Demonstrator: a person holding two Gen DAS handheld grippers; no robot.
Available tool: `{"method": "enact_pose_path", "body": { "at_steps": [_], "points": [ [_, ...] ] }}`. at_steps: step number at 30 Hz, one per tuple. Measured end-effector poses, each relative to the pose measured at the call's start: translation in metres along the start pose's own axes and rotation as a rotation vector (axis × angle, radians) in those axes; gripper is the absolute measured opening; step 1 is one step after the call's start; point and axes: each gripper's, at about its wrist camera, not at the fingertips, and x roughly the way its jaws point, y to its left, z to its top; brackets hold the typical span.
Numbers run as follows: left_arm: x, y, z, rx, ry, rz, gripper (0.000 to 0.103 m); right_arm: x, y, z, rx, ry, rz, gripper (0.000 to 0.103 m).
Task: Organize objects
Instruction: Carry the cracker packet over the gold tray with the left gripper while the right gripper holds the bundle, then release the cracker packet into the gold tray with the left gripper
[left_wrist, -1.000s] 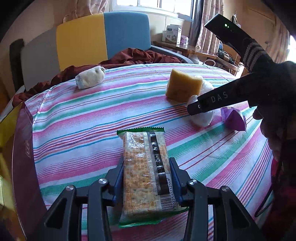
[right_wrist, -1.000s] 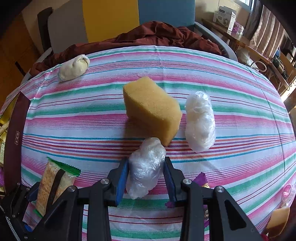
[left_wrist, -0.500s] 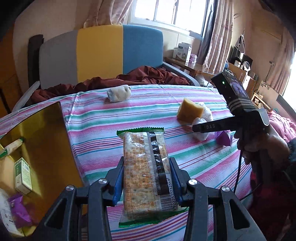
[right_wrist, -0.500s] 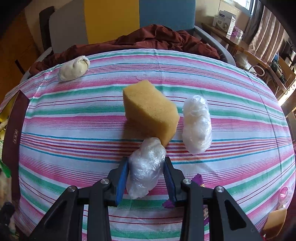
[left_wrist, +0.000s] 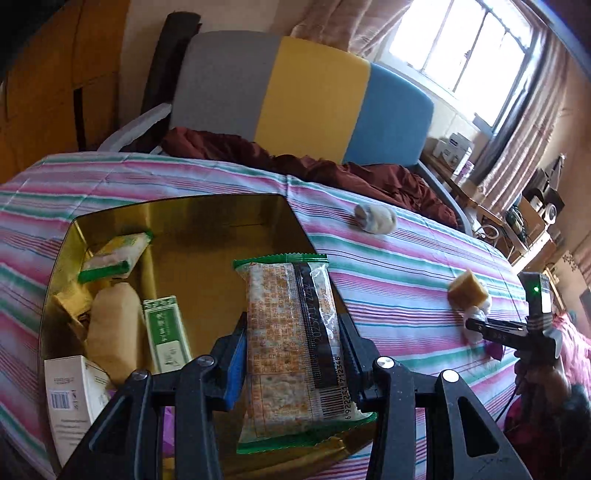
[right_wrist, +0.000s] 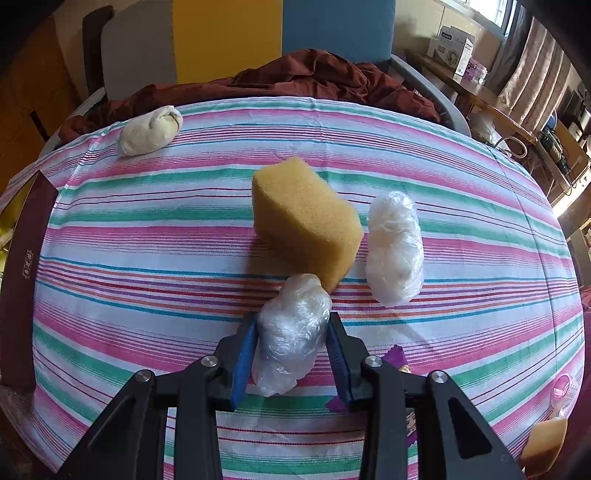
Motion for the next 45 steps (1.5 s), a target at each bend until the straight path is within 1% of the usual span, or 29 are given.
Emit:
{"method": "enact_pose_path", "body": {
  "at_steps": [4, 6, 8, 10, 15, 18, 23, 28, 34, 38, 40, 45],
  "points": [
    [0.014, 0.032, 0.017, -0.084, 0.047, 0.022, 0.044, 0.001, 0.001, 0.0, -0.003, 0.002, -0.003, 0.037],
    [0.022, 0.043, 0.028, -0.103, 0.066, 0.031, 0.044, 0.0, 0.001, 0.0, -0.005, 0.002, -0.003, 0.037],
    [0.031, 0.055, 0.037, -0.133, 0.088, 0.058, 0.044, 0.0, 0.001, 0.0, -0.007, 0.001, -0.002, 0.037],
    [0.041, 0.065, 0.046, -0.159, 0.107, 0.063, 0.044, -0.001, 0.001, 0.0, -0.01, 0.001, -0.003, 0.037],
    [0.071, 0.082, 0.065, -0.208, 0.149, 0.125, 0.044, -0.001, 0.003, 0.0, -0.017, 0.0, -0.001, 0.037],
    [0.087, 0.086, 0.073, -0.202, 0.157, 0.161, 0.045, -0.001, 0.004, 0.0, -0.019, 0.002, -0.001, 0.037],
    [0.103, 0.088, 0.074, -0.185, 0.176, 0.2, 0.045, -0.001, 0.005, 0.001, -0.021, 0.003, -0.001, 0.037],
    [0.11, 0.09, 0.069, -0.174, 0.193, 0.216, 0.045, -0.002, 0.006, 0.0, -0.023, 0.003, -0.001, 0.037],
    [0.105, 0.091, 0.066, -0.16, 0.182, 0.234, 0.048, -0.002, 0.005, 0.0, -0.022, 0.004, -0.001, 0.037],
    [0.086, 0.085, 0.064, -0.121, 0.134, 0.243, 0.049, -0.002, 0.005, 0.0, -0.023, 0.006, -0.003, 0.037],
    [0.069, 0.076, 0.06, -0.083, 0.092, 0.248, 0.05, -0.001, 0.005, -0.001, -0.03, 0.007, -0.006, 0.037],
    [0.016, 0.044, 0.036, 0.028, -0.051, 0.27, 0.063, -0.001, 0.005, -0.001, -0.039, 0.008, -0.008, 0.037]
  ]
}}
